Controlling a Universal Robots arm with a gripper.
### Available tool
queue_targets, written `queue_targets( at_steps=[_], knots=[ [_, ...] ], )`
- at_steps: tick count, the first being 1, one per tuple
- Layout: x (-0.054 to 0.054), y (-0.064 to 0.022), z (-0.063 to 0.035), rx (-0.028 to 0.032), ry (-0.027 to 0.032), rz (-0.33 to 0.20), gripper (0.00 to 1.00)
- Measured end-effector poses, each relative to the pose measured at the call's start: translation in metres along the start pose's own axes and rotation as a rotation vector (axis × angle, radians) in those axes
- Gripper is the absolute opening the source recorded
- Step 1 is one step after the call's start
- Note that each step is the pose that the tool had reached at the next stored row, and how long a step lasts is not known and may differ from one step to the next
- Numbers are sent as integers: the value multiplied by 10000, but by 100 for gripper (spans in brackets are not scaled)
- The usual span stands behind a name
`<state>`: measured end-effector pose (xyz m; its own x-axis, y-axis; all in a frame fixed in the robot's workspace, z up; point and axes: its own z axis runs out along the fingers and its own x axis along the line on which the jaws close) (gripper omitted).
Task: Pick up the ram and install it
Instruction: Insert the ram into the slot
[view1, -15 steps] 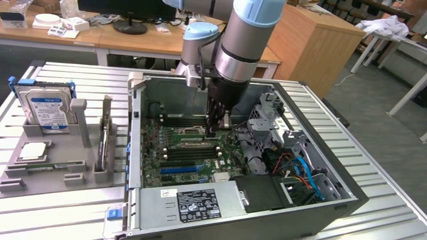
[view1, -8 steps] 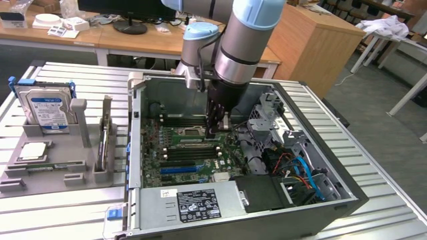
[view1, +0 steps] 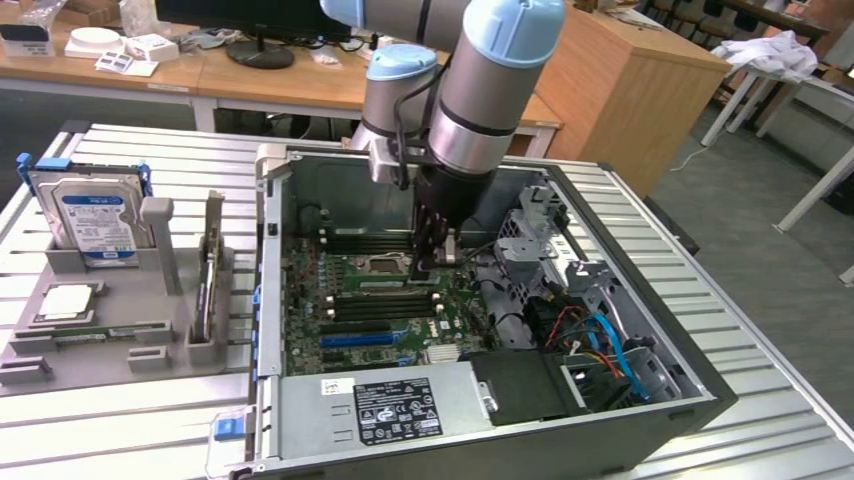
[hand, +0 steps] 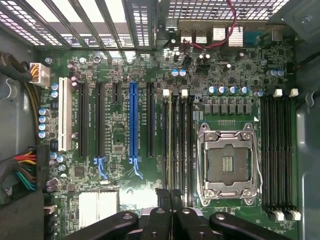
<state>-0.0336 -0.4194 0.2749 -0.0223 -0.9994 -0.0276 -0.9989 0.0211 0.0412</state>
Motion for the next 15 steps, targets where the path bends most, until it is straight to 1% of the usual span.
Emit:
queue_targets(
  at_steps=[4,10,15],
  knots=[
    [1,-1,24,0,1,0,11],
    [1,-1,25,0,0,0,11],
    [1,-2,56,0,-2,1,11]
  ],
)
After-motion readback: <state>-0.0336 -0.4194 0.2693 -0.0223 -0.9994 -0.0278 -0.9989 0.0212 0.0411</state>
